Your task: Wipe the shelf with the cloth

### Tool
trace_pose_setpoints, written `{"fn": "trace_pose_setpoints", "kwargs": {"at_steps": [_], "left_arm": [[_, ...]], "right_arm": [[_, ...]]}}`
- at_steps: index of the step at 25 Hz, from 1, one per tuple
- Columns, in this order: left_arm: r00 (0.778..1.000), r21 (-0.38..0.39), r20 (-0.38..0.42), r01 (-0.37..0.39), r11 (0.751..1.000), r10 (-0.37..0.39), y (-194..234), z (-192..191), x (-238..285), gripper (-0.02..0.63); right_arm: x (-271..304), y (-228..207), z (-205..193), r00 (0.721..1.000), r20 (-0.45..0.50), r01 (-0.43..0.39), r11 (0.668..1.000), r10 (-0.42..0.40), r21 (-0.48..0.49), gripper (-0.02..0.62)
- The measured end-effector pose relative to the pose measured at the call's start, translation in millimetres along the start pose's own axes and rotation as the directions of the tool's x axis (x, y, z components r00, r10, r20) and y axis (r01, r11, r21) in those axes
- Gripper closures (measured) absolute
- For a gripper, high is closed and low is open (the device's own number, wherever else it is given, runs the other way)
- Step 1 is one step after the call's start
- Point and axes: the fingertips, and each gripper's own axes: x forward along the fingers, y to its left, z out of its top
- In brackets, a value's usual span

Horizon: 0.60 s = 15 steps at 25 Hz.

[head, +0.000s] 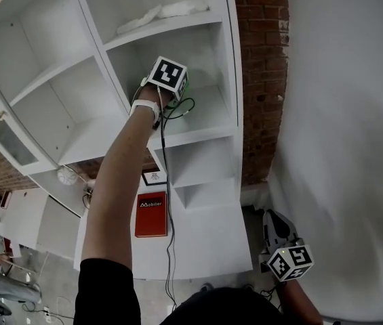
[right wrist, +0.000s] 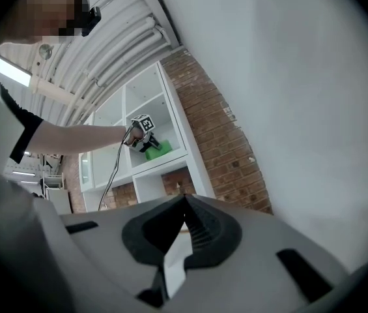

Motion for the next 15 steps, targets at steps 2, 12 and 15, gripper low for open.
{"fn": "trace_pose_setpoints", "kwargs": {"at_steps": [2, 12, 15], "left_arm": [[0.997, 0.039, -0.06, -0.05, 0.998, 0.052, 0.4, -5.6, 1.7, 0.541], [0.913, 0.177, -0.354, -0.146, 0.973, 0.201, 1.8, -58.6, 42.0, 0.541], [0.941, 0.115, -0.327, -0.054, 0.992, 0.089, -19.8, -55.5, 48.6, 0.541]], "right_arm": [[-1.5, -5.2, 2.4, 1.0, 0.006, 0.003, 1.0, -0.003, 0.008, 0.595], [-21.5, -33.4, 5.9, 0.999, 0.009, 0.039, 0.998, -0.039, 0.041, 0.595], [-24.8, -43.0, 5.9, 0.999, 0.009, 0.048, 0.997, -0.048, 0.062, 0.595]]}}
